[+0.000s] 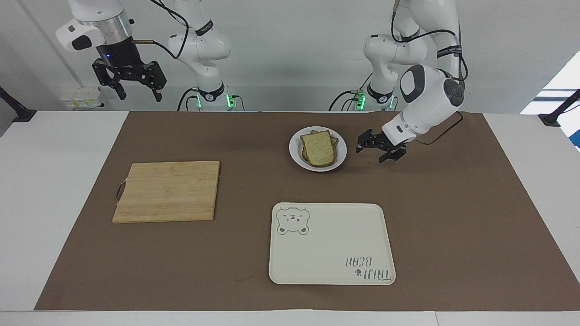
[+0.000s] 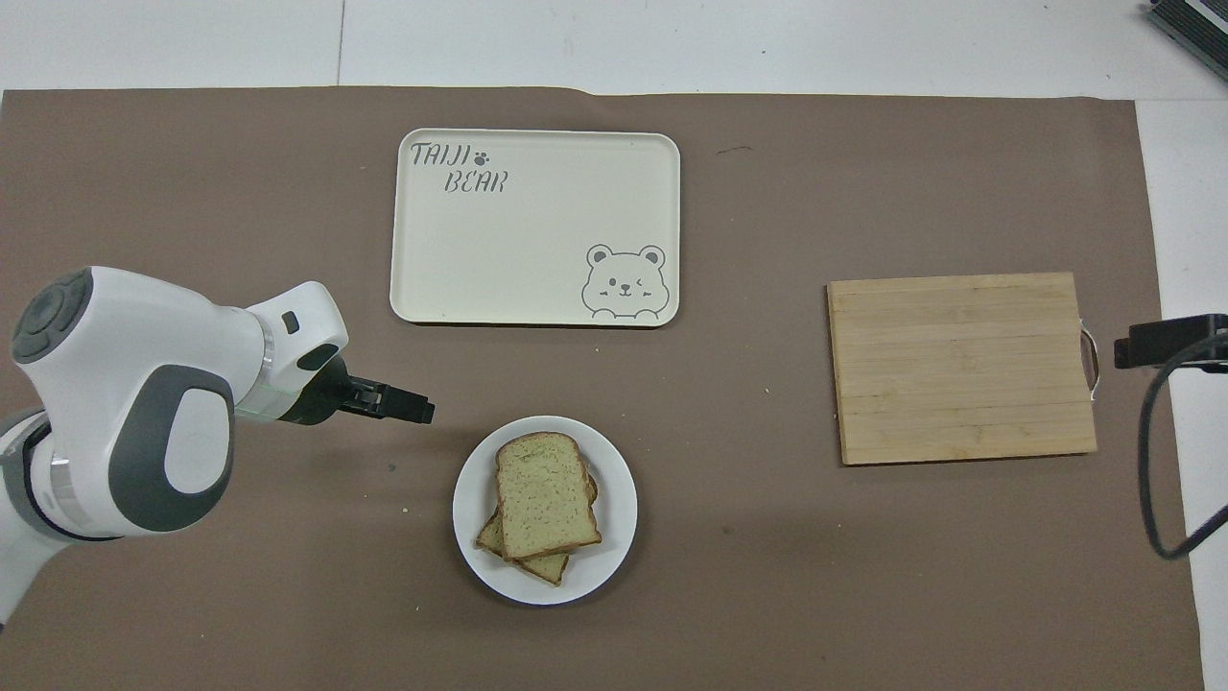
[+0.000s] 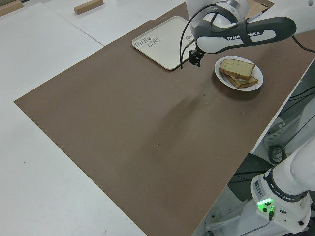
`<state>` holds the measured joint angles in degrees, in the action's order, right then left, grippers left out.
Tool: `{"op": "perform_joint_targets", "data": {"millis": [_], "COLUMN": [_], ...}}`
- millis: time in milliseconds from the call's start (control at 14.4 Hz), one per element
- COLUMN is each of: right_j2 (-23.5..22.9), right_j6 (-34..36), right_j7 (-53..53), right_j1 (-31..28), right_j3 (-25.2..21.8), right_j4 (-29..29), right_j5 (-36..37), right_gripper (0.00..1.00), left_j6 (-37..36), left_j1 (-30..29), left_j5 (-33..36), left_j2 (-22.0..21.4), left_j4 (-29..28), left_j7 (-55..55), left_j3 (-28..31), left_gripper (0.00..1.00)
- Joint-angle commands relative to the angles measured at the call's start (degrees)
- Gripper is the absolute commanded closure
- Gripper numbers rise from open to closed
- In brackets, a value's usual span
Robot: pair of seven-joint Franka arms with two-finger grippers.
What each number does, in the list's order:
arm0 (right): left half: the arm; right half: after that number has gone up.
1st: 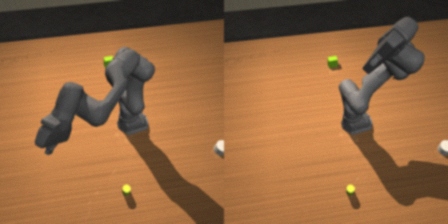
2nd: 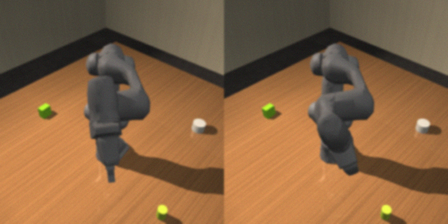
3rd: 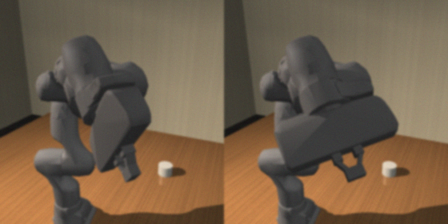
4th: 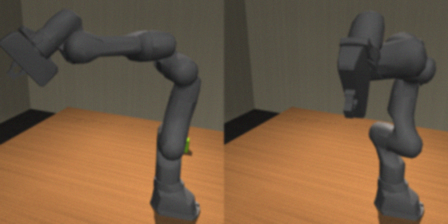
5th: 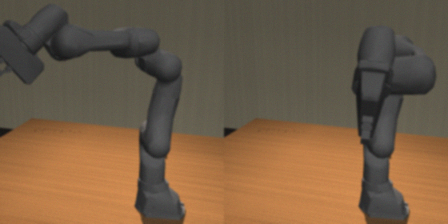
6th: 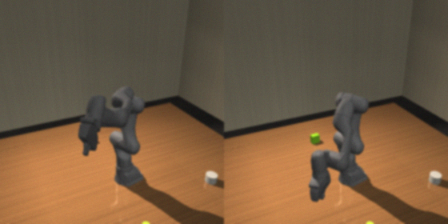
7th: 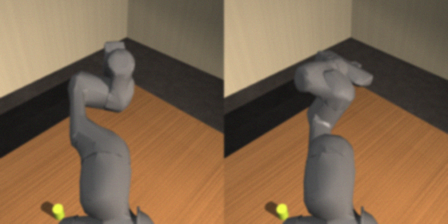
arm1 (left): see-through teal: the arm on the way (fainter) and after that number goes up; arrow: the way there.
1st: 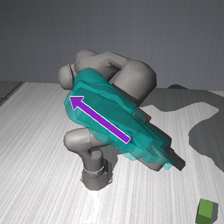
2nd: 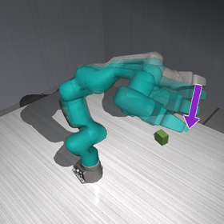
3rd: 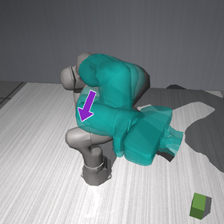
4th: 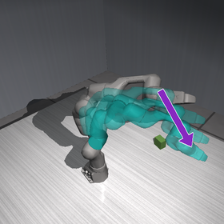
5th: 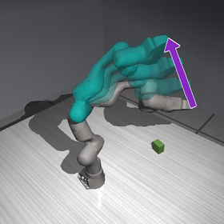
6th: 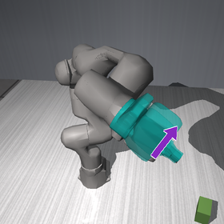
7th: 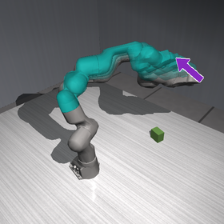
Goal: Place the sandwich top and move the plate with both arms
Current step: 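Move the left gripper toward the plate rim nearest it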
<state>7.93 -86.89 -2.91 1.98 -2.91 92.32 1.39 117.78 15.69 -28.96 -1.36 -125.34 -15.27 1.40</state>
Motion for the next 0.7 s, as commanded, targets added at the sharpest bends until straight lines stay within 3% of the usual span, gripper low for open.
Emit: {"op": "perform_joint_targets", "data": {"millis": [0, 626], "right_j2": [0.3, 0.0], "right_j6": [0.5, 0.5], "right_j7": [1.4, 1.7], "right_j1": [-0.1, -0.6], "right_j3": [0.1, 0.1], "right_j4": [0.0, -0.1], "right_j5": [0.4, -0.4], "right_gripper": [0.00, 0.00], "left_j6": [2.1, 4.3], "left_j1": [0.2, 0.0], "left_j5": [-7.5, -25.8], "left_j2": [-2.1, -1.5], "left_j4": [-5.6, -15.9], "left_j7": [-5.4, -22.0], "left_j3": [0.5, 0.6], "left_gripper": [0.00, 0.00]}}
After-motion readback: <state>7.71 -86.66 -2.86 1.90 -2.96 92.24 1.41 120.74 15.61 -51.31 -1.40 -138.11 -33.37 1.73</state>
